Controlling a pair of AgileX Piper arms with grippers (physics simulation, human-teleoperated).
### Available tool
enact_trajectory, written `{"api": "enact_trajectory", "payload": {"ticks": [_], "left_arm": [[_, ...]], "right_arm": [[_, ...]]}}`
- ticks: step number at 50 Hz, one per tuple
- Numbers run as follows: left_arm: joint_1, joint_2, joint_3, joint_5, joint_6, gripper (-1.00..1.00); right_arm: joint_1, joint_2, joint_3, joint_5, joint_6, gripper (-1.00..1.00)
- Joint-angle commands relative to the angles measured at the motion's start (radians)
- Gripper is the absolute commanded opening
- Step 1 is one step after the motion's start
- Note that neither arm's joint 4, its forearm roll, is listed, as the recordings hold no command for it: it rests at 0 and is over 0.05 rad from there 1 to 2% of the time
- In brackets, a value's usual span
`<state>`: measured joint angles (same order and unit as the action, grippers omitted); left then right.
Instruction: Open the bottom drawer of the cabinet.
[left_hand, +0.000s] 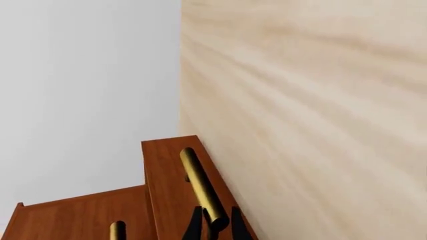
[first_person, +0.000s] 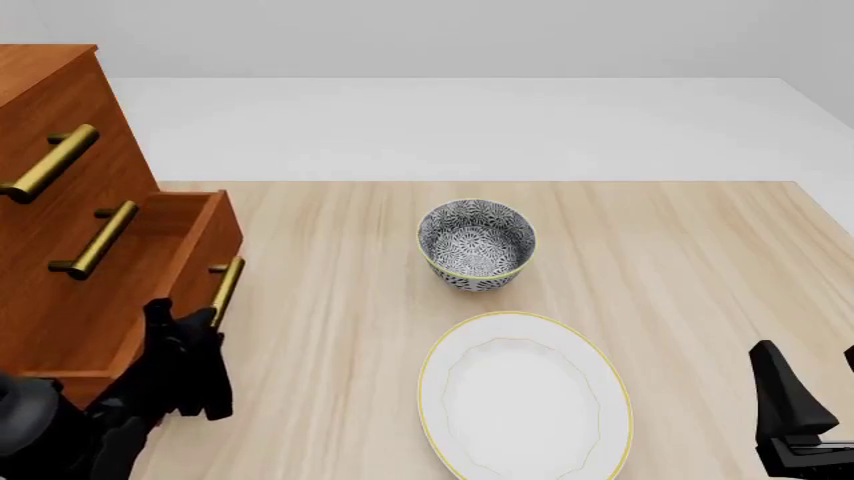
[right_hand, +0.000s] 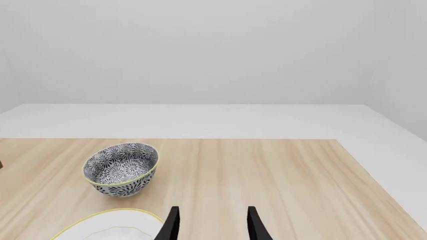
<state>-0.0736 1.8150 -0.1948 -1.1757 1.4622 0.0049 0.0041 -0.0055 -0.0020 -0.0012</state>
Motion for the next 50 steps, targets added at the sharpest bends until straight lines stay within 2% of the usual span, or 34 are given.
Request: {"api": "enact_trajectory", "payload": {"ticks": [1,4,5,30,50], "left_arm": [[-0.044,-0.018,-0.087,-0.042,0.008,-1.00],[-0.043,-0.015,-0.086,-0.043,0.010,-1.00],[-0.042,-0.014,-0.087,-0.043,0.011,1.00],[-0.037,-0.013,-0.086,-0.035,-0.007,1.00],[-0.005,-0.070,0.005,-0.044,-0.035,1.00]], "right_arm": [[0.000,0.000,0.000,0.000,0.000,1.00],[0.000,0.000,0.000,0.000,0.000,1.00],[0.000,0.000,0.000,0.000,0.000,1.00],[0.000,0.000,0.000,0.000,0.000,1.00],[0.000,0.000,0.000,0.000,0.000,1.00]]}}
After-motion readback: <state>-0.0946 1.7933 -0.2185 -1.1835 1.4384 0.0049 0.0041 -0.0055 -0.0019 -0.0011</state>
